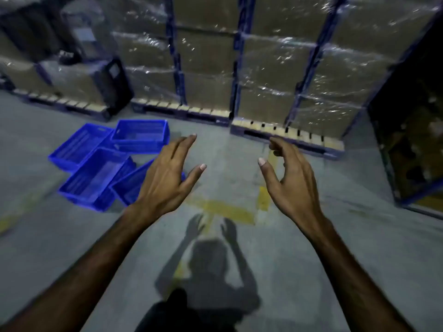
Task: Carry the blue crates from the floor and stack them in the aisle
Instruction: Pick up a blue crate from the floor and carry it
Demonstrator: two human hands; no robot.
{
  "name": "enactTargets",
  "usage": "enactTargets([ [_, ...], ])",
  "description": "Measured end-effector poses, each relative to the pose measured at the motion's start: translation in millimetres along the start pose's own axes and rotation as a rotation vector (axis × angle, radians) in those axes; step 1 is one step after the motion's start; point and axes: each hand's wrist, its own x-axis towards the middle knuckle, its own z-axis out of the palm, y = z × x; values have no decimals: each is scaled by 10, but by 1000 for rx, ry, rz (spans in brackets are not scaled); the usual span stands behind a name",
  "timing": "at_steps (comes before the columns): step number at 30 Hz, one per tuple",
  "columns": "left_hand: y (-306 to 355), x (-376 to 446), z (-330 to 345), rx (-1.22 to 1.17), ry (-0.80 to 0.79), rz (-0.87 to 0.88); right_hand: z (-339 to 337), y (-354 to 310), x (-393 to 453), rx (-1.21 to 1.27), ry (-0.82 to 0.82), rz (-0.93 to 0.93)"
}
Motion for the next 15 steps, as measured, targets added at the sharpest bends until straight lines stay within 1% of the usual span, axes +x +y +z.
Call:
enactTargets([
  [2, -148, -279, 61, 13, -13, -154, 244, 25, -118, 33, -92, 16],
  [4, -264, -601, 133, 15, -64, -265, 473, 81, -274, 67, -193, 41],
  [6, -420, -924, 154, 51, -69, -350, 783, 80, -405, 86, -273, -8],
  [8, -537, -1194, 129, 67, -54, -444, 1017, 66, -483, 119, -338, -18],
  [11, -712, -1505, 89, 92, -36, -560, 1316, 3, -554, 131, -404, -44],
  [15, -1002, -1727, 52, 93, -2, -667, 1701, -93, -462, 135, -511, -43],
])
